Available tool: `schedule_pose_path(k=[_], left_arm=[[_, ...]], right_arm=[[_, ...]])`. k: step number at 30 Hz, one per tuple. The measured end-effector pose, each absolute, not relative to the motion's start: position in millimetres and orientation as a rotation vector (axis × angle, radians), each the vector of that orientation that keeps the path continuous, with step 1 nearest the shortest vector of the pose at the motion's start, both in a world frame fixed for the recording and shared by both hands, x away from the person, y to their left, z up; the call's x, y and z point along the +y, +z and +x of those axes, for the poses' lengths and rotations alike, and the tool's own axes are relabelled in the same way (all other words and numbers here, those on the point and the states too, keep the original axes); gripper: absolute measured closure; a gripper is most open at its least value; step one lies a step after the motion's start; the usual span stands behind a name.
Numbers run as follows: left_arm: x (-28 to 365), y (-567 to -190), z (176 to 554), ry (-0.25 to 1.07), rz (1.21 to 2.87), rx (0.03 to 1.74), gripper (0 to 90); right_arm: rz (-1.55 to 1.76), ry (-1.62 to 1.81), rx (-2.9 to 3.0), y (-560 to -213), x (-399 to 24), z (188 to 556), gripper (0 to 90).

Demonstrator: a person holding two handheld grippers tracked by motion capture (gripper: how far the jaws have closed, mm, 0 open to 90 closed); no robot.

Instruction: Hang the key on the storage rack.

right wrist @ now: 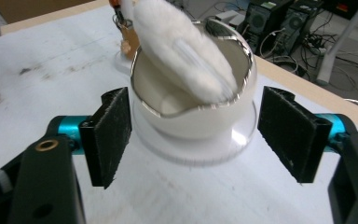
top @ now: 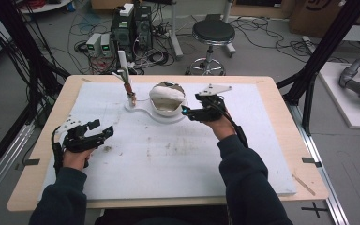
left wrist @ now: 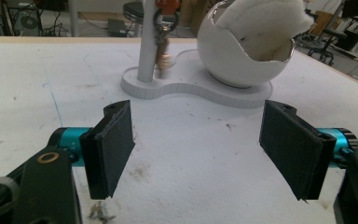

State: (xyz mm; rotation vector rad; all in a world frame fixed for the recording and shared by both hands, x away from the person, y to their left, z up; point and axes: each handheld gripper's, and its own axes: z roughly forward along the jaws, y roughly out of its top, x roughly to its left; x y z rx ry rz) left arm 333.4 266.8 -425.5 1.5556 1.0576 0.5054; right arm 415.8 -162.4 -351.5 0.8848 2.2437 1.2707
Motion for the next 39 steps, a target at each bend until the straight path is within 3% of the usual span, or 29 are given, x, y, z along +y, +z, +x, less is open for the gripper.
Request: schedule_pose_path(k=[20, 39], left_arm=[[254, -422, 334, 0.516, 1.546, 1.025, 26.0], [250, -422, 335, 0.515, 1.534, 1.012, 26.0]], right_arm=[[1.001, 1.245, 2.201, -401, -265, 362, 22.0], [1.098, 1.229, 2.108, -404, -294, 357, 22.0]])
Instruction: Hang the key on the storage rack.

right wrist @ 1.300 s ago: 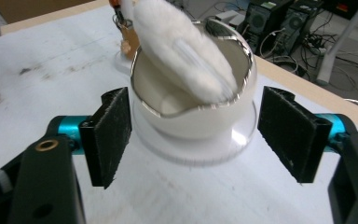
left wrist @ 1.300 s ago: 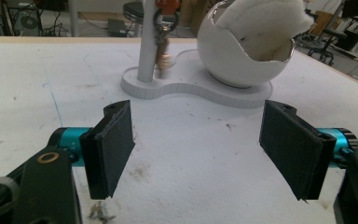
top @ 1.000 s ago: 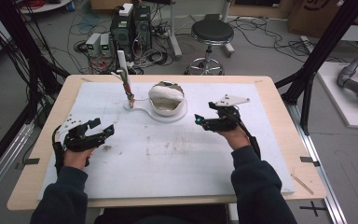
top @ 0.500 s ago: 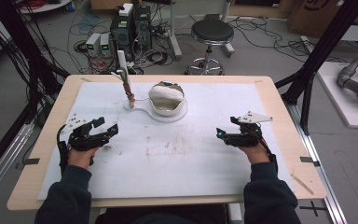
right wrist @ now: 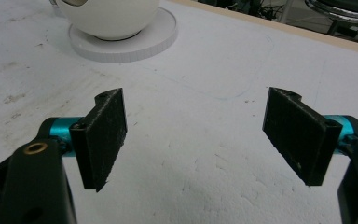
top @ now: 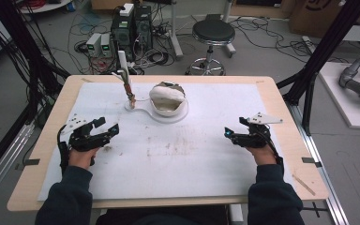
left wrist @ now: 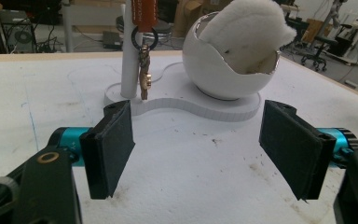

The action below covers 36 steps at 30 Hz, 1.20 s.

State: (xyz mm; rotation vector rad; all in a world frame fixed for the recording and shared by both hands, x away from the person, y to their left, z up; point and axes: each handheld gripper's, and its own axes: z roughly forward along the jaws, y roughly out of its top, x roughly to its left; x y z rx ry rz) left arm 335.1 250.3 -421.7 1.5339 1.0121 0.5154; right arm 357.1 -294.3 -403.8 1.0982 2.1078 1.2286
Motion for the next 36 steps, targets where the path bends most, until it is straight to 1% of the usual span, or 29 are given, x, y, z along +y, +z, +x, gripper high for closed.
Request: schedule_pose_path(k=[10, 36], left_arm=[[249.1, -418.8, 333.7, 0.522, 1.539, 0.994, 26.0], [251.1, -419.5, 333.0, 0.522, 1.547, 0.990, 26.0]], right_arm=[[1.134, 1.241, 2.065, -403.4, -299.4, 356.1, 22.0], [1.131, 1.217, 2.073, -405.6, -297.3, 357.5, 22.0]])
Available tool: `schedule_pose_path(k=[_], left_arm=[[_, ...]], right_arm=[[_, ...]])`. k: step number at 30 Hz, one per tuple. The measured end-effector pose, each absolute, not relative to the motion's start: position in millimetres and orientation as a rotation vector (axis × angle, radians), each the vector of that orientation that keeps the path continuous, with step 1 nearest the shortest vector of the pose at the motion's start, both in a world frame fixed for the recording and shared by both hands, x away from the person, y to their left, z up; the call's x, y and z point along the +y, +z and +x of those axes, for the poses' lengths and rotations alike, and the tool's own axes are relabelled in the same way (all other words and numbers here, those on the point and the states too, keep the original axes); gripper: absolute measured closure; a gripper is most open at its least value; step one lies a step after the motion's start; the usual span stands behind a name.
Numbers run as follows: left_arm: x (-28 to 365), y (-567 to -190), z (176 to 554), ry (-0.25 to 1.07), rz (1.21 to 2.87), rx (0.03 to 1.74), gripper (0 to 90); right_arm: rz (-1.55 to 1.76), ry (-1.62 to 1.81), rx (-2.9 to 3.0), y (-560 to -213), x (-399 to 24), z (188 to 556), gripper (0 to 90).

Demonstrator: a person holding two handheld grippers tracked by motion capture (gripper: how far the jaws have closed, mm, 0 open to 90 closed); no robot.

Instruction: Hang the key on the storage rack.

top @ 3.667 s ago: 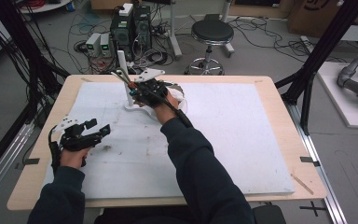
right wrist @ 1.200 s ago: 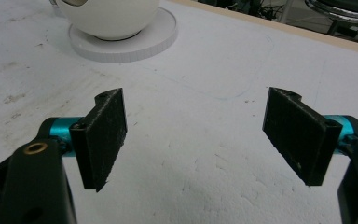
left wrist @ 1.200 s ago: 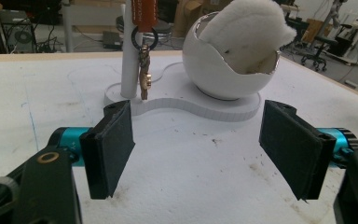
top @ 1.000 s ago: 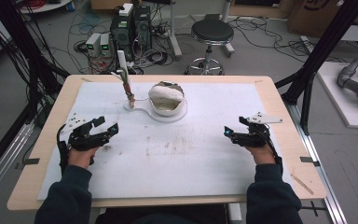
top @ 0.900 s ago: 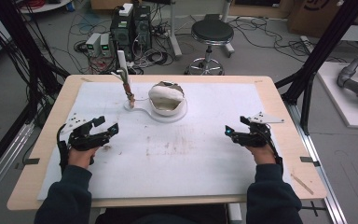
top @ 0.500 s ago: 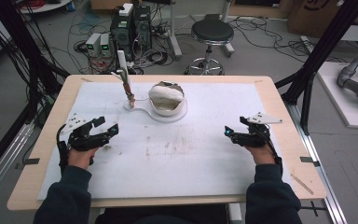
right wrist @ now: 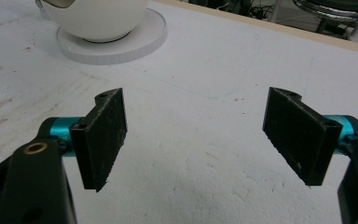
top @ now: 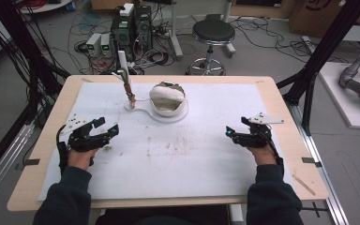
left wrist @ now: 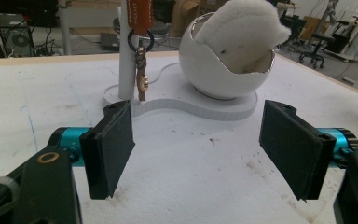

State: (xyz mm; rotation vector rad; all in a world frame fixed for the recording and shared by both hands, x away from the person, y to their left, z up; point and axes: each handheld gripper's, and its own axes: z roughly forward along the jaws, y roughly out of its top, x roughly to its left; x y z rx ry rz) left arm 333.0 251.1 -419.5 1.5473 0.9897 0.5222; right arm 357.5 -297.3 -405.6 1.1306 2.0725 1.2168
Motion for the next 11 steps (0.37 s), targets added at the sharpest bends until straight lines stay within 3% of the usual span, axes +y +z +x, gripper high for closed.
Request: schedule_pose_path(k=[11], left_arm=[[251.7, -419.9, 334.8, 0.519, 1.545, 0.996, 26.0]], right_arm=[[1.142, 1.225, 2.069, -406.3, -299.5, 357.5, 22.0]])
